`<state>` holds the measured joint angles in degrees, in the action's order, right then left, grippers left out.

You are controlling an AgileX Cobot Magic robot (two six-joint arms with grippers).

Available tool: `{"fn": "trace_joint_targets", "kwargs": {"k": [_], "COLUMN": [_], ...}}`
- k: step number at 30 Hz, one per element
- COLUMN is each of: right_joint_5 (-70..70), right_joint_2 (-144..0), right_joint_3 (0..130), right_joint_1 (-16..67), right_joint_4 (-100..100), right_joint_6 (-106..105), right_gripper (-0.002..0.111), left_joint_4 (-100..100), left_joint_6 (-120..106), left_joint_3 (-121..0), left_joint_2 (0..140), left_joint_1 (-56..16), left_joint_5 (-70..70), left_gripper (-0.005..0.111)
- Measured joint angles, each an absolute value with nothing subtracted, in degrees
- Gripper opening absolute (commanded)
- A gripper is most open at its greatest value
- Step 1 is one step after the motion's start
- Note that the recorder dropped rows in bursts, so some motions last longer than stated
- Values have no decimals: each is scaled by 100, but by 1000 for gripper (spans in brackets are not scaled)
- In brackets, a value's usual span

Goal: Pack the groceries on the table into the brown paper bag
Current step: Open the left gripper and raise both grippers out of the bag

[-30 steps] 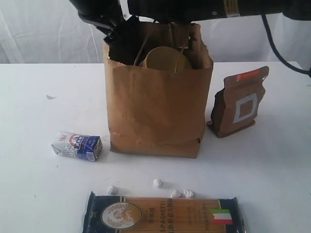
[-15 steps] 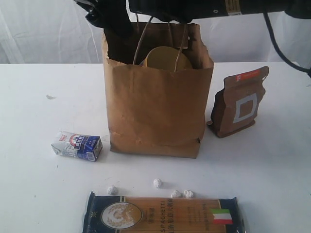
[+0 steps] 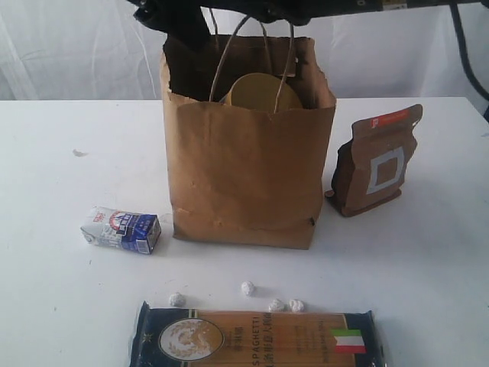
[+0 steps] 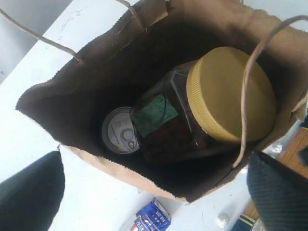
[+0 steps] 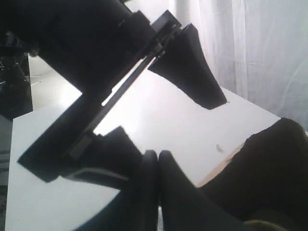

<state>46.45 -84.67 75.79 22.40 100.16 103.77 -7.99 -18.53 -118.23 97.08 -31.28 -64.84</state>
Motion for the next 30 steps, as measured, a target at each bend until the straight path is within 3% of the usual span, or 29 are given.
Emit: {"fn": "trace_joint_targets", "kwargs": {"k": [18,21,22,23,24,25,27,30], "right_joint_5": [4260,4234,4234,4234,4234,4234,4234,4234], "right_joint_2": [-6469,-6160,-6019,-5897,-5670,-5544,-5211,-4783], "right_joint_3": [6209,6152,6116,6082,6013,5958,5801,5464], "right_joint_1": [1896,1896,1896,1896,1896,1896,1896,1896], "right_joint_4": [10038,10038,10038,10038,10038,10038,10038,10038], "right_joint_6": [10125,10125,10125,10125,10125,10125,10125,10114], "right_gripper": [0,0,0,0,0,0,0,0], "left_joint_4": [-1909,-1817,-1804,-1783,-1765,-1742,-1689,-1750], "left_joint_6": [-1660,-1546,-1529,-1513,-1460,-1418,-1341,-1304], "left_joint_3": [-11636,-11433,-11349,-11283,-11158,-11113,-11100,-11100], "left_joint_2": [9115,9115,9115,9115,9115,9115,9115,9075], "left_joint_1": [-3127,-3127,-3127,-3127,-3127,-3127,-3127,-3127], "left_joint_5": [-6484,-6484,-6484,-6484,-6484,-6484,-6484,-6484], "left_gripper": [105,100,94,73,62,30,1,1]}}
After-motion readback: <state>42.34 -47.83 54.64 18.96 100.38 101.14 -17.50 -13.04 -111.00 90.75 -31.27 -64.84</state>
